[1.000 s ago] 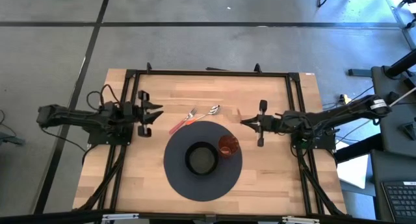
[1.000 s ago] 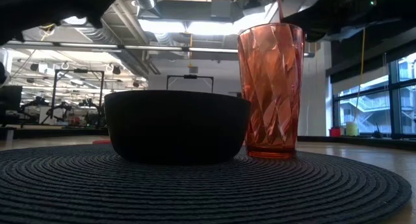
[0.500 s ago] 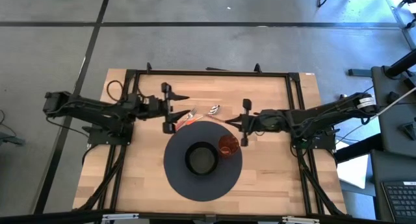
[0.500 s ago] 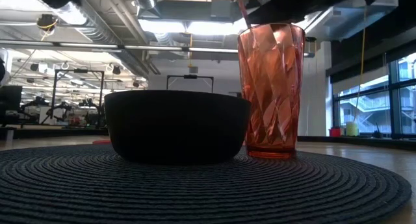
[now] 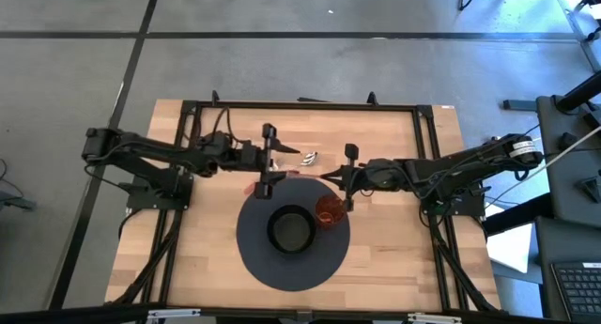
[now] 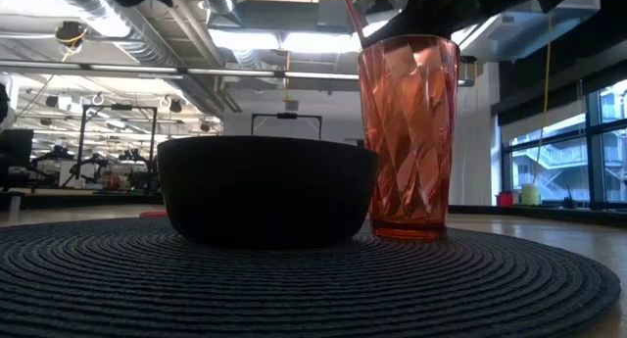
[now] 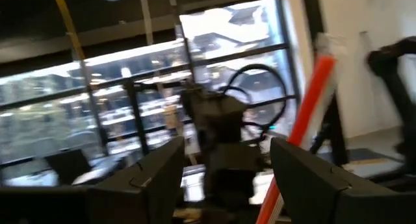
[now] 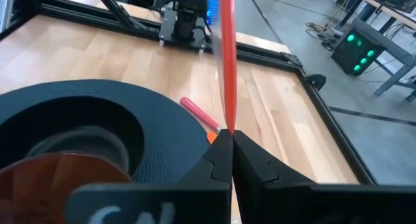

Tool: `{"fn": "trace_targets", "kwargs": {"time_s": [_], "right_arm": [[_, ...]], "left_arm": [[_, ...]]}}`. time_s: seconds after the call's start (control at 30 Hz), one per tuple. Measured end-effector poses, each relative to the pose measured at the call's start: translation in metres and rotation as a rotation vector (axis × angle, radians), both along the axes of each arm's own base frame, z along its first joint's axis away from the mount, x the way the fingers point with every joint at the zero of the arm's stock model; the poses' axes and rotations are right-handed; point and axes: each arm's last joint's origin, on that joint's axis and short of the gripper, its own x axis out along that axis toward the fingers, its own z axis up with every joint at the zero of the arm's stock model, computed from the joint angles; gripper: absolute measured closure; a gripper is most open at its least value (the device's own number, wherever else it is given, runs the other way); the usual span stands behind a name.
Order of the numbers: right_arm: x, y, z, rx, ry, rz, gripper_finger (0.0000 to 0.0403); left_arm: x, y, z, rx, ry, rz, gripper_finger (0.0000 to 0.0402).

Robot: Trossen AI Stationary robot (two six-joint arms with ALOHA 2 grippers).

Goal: Pick & Place Utensil
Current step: Put the red straw into the orange cup

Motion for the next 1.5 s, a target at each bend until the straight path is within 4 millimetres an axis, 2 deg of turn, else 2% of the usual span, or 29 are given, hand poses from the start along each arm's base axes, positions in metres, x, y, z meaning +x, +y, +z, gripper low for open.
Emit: {"fn": "trace_targets", "kwargs": {"time_s": [0.17,0.53,1.0,1.17,1.5], "right_arm": [[0.0,0.0,0.0,-0.002,0.005,-0.001,0.04],[-0.007,-0.001,0.011,0.002,-0.04,-0.001,0.04],[-0.006,-0.002,0.009,0.005,-0.032,0.003,0.04],[-0.005,-0.007,0.009,0.008,-0.033,-0.016,0.04],[0.003,-0.013,-0.002,-0.001,-0.002,-0.039,0.04]], "left_arm": [[0.002,-0.002,0.0,-0.002,0.013,-0.089,0.018],[-0.014,-0.002,0.013,0.0,0.027,-0.078,0.018],[-0.017,-0.007,0.02,-0.02,-0.025,-0.101,0.018],[-0.018,-0.008,0.021,-0.021,-0.038,-0.103,0.018],[-0.002,-0.008,0.022,-0.025,-0.029,-0.104,0.0188]]}}
